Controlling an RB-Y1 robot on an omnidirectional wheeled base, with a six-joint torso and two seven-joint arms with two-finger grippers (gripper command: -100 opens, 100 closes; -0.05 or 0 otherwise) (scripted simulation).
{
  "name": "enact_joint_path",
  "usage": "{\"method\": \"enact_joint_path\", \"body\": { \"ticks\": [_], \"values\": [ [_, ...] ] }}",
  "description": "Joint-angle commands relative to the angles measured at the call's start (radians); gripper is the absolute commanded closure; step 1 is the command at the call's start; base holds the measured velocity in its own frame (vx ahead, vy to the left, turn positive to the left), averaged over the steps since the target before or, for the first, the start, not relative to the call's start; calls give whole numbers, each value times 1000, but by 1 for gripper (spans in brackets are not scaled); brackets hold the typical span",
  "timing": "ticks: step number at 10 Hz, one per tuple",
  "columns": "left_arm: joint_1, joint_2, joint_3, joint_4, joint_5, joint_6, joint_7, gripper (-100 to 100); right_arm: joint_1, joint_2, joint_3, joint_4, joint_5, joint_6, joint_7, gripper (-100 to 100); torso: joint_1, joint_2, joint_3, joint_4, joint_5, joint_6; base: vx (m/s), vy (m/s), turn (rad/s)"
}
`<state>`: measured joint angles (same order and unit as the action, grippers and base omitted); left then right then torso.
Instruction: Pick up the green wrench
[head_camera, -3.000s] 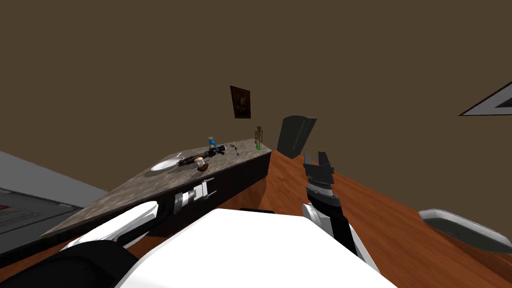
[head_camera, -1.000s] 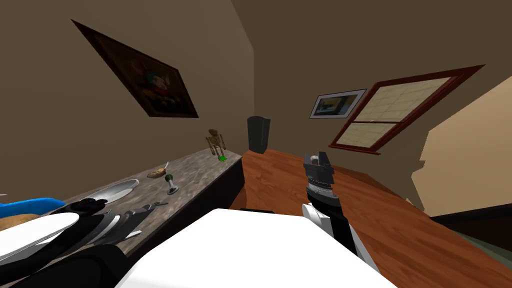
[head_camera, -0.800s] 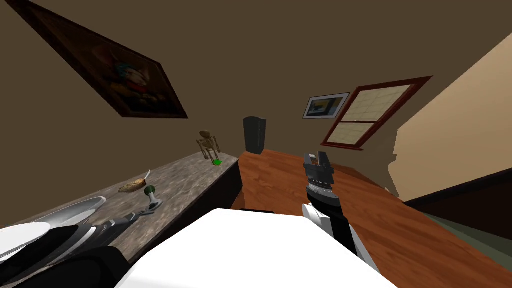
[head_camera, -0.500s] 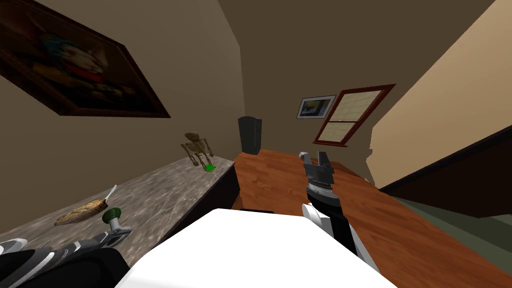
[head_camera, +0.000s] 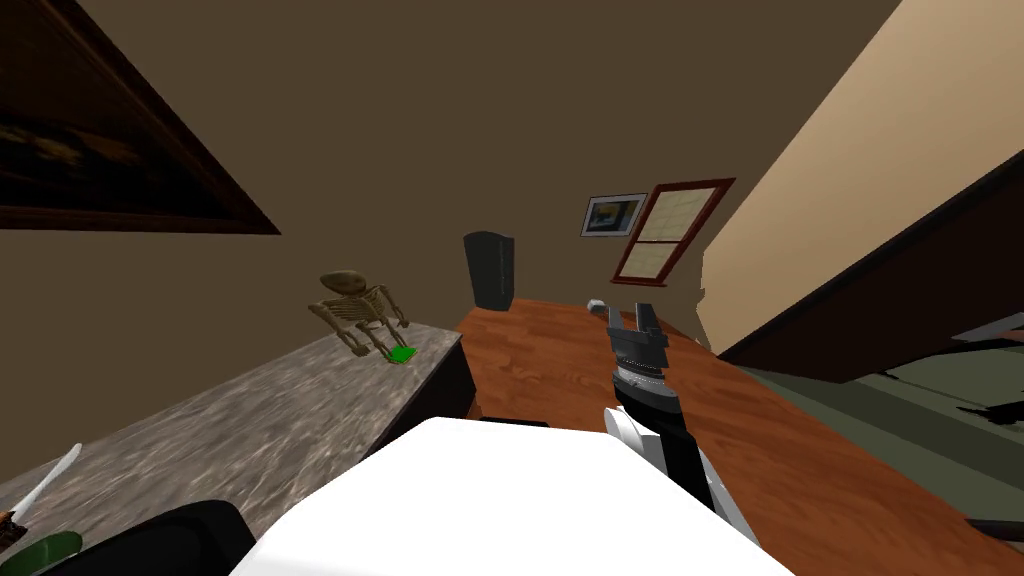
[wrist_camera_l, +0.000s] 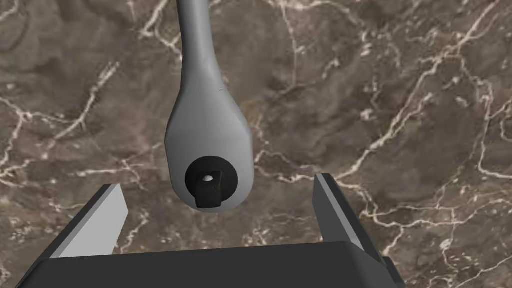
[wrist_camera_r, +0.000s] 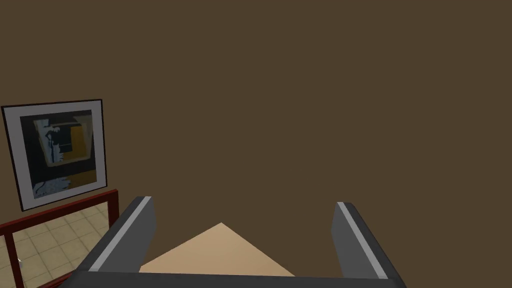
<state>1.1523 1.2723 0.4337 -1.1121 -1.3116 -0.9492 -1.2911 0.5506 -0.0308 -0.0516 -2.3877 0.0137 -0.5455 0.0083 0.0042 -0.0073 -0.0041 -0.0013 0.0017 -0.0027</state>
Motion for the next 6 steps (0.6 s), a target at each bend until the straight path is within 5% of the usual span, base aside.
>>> {"method": "enact_joint_path", "body": {
  "ticks": [1,4,6],
  "values": [
    [17,-31,-10,40,-38,-13,-19,-100,0,0,0,0,0,0,0,0,0,0,0,0,0,0,99,116,-246],
    [51,-87,-15,93,-83,-46,-51,-100,0,0,0,0,0,0,0,0,0,1,1,0,-1,0,87,126,-181],
    [51,-87,-15,93,-83,-46,-51,-100,0,0,0,0,0,0,0,0,2,0,0,0,0,0,69,113,-63]
  ]
}}
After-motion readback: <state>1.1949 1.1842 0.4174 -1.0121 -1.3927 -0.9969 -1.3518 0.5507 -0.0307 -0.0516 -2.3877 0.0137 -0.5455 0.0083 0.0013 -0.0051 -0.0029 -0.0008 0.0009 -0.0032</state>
